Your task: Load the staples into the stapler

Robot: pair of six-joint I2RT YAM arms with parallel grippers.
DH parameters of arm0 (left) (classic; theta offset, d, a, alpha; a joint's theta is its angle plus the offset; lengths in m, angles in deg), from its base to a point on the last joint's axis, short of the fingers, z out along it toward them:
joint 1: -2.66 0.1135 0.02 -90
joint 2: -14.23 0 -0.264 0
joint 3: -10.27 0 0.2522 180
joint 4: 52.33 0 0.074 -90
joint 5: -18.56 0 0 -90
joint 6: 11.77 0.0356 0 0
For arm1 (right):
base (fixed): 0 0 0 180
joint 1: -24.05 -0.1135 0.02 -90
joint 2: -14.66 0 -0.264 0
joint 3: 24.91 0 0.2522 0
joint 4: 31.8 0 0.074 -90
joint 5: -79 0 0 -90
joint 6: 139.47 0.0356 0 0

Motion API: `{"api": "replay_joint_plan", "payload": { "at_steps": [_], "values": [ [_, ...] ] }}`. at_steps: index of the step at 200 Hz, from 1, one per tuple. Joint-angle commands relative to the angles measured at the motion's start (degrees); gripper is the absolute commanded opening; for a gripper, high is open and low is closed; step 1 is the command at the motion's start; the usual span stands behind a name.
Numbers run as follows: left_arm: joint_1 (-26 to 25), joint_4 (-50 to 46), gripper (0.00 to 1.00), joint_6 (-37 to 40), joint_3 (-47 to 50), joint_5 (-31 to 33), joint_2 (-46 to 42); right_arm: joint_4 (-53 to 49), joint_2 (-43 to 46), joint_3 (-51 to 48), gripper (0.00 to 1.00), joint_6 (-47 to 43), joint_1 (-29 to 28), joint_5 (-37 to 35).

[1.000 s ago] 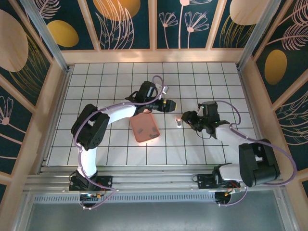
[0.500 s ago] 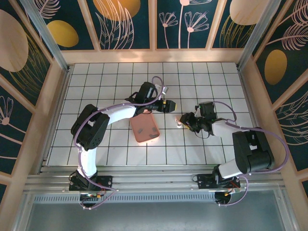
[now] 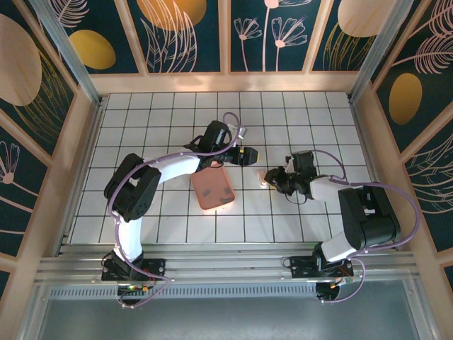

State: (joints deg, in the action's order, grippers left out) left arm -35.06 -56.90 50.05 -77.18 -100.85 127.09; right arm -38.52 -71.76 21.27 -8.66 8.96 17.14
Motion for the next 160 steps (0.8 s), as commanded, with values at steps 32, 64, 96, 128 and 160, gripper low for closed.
{"api": "replay_joint_plan", "payload": {
  "at_steps": [32,64,96,128,160],
  "values": [
    [0.01,0.39,0.76,0.22,0.83,0.91,-2.25,-11.79,-1.20,-1.79,0.31,-1.92,-0.86,-8.24],
    [0.03,-0.03,0.78,0.26,1.07,3.13,-3.89,-15.06,4.61,3.40,0.41,-4.25,-0.98,-9.25],
    [0.68,-0.01,0.79,-0.74,2.68,6.95,-6.55,-22.42,6.93,10.53,0.45,-9.12,-1.88,-14.16],
    [1.87,0.04,0.81,-1.85,5.42,11.29,-9.93,-29.16,3.39,17.17,0.46,-14.94,-4.59,-19.21],
    [3.33,-0.06,0.81,-2.55,8.65,13.95,-12.99,-33.25,-2.56,22.57,0.47,-18.93,-8.62,-23.30]
  ]
}}
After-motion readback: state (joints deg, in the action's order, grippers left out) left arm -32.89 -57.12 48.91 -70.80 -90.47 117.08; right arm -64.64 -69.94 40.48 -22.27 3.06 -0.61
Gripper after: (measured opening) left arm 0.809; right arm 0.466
